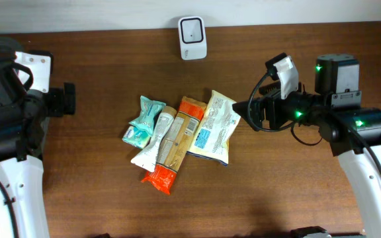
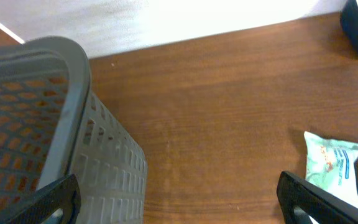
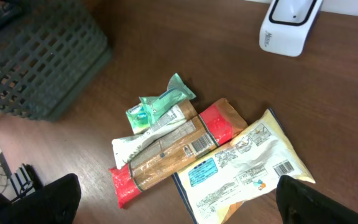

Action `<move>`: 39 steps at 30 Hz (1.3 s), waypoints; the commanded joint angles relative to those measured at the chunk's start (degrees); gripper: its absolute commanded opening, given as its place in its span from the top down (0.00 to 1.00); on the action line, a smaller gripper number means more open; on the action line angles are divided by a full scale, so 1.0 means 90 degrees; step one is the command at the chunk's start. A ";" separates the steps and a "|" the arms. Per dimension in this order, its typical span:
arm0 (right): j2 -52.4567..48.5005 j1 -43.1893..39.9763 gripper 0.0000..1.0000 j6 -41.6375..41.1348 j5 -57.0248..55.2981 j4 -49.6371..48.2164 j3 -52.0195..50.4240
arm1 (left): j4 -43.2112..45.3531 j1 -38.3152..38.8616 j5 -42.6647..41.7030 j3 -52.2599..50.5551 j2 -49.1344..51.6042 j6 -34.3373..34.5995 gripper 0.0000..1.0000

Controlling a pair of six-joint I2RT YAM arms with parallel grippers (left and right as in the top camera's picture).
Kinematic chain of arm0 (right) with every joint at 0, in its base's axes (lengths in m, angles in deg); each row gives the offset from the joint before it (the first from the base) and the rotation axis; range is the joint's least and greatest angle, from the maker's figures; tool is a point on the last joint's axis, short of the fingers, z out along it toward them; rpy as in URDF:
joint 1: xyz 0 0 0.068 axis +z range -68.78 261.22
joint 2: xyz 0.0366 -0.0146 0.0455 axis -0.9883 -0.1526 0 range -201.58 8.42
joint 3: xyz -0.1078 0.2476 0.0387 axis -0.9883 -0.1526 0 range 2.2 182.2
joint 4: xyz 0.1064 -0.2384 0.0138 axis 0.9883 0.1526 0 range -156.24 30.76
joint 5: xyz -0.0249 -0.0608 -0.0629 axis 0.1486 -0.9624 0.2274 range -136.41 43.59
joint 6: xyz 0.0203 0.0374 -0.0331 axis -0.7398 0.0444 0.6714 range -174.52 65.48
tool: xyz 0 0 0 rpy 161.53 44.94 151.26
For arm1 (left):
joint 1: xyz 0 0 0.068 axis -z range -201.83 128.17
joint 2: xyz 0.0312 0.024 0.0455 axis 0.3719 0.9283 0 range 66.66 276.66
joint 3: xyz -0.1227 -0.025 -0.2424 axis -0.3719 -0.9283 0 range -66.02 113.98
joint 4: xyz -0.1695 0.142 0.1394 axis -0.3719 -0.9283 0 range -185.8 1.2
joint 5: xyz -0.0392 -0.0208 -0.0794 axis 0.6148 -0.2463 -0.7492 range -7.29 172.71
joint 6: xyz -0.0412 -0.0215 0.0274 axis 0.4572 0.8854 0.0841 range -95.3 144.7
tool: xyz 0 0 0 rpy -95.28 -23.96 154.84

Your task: Scan the item barcode

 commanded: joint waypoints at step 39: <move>-0.5238 0.3616 0.40 -0.4422 -0.2528 -0.2137 0.2771 | -0.0202 -0.0022 -0.0066 0.0027 0.0005 -0.0121 0.01</move>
